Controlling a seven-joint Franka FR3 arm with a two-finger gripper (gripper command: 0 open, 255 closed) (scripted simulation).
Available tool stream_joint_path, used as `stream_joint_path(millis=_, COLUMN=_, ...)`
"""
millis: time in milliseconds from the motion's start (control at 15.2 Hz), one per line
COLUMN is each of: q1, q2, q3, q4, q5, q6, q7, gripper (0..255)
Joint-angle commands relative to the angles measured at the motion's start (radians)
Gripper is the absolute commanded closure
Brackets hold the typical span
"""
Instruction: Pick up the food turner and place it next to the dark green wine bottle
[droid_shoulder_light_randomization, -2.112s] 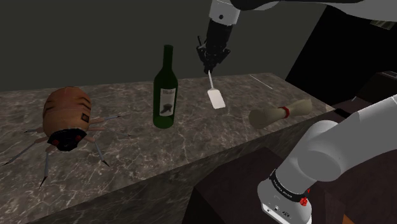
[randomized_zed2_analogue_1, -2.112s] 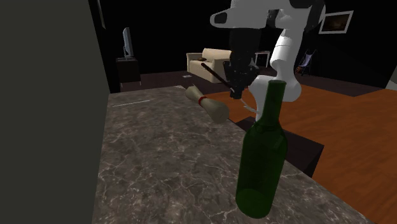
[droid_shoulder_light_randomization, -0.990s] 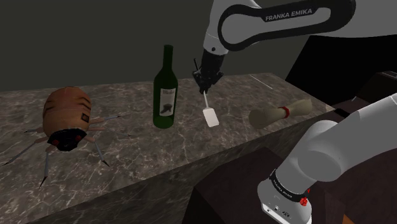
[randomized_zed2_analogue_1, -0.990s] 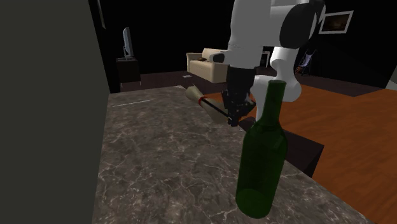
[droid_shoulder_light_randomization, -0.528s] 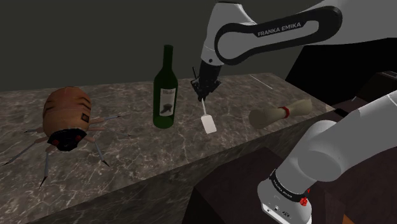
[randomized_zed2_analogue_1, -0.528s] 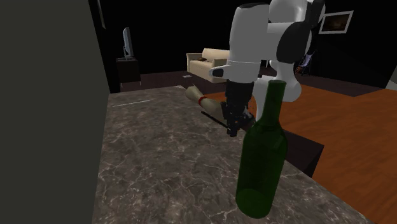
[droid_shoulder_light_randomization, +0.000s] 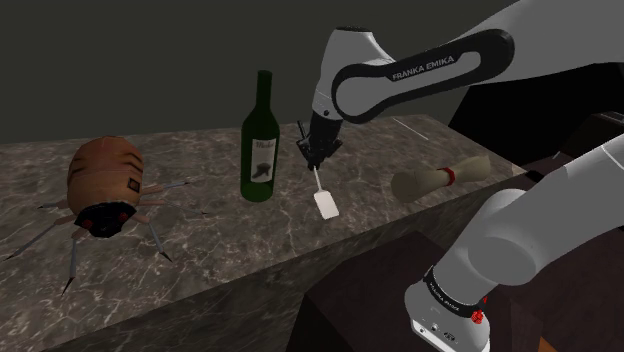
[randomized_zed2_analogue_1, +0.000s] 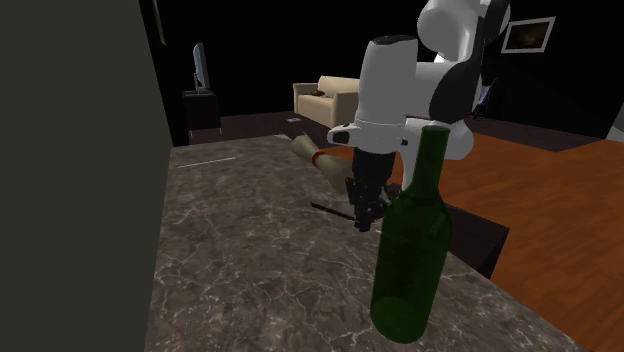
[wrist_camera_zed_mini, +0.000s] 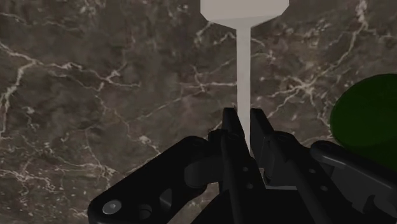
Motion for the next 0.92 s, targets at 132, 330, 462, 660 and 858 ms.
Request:
stream_joint_path(millis=132, q1=-0.001, q2=0.029, q3=0.004, q4=-0.037, q5=-0.003, q6=0.063, q7=0.005, gripper=255)
stream_joint_path(millis=330, q1=-0.002, q2=0.054, q3=0.007, q4=-0.058, q5=-0.007, q6=0.109, q7=0.009, gripper=255)
stream_joint_path(millis=462, q1=-0.003, q2=0.073, q3=0.009, q4=-0.07, q5=-0.011, q6=0.14, q7=0.012, gripper=255)
stream_joint_path(millis=660, q1=-0.005, q2=0.091, q3=0.011, q4=-0.082, q5=-0.014, q6=0.169, q7=0.016, gripper=255)
stream_joint_path(millis=858, q1=-0.005, q2=0.091, q3=0.011, q4=-0.082, q5=-0.014, q6=0.169, q7=0.016, gripper=255)
